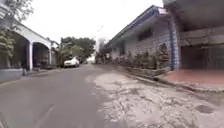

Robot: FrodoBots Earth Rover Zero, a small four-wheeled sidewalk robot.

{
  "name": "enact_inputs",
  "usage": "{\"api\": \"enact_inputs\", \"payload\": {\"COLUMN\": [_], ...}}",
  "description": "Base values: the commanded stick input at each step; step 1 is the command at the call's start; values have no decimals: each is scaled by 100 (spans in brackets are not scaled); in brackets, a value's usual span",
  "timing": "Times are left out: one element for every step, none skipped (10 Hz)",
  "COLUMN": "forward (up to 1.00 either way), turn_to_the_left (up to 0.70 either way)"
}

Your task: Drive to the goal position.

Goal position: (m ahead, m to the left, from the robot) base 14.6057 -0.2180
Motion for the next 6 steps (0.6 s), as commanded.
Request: {"api": "enact_inputs", "payload": {"forward": [70,70,70,70,70,70], "turn_to_the_left": [0,0,0,0,0,0]}}
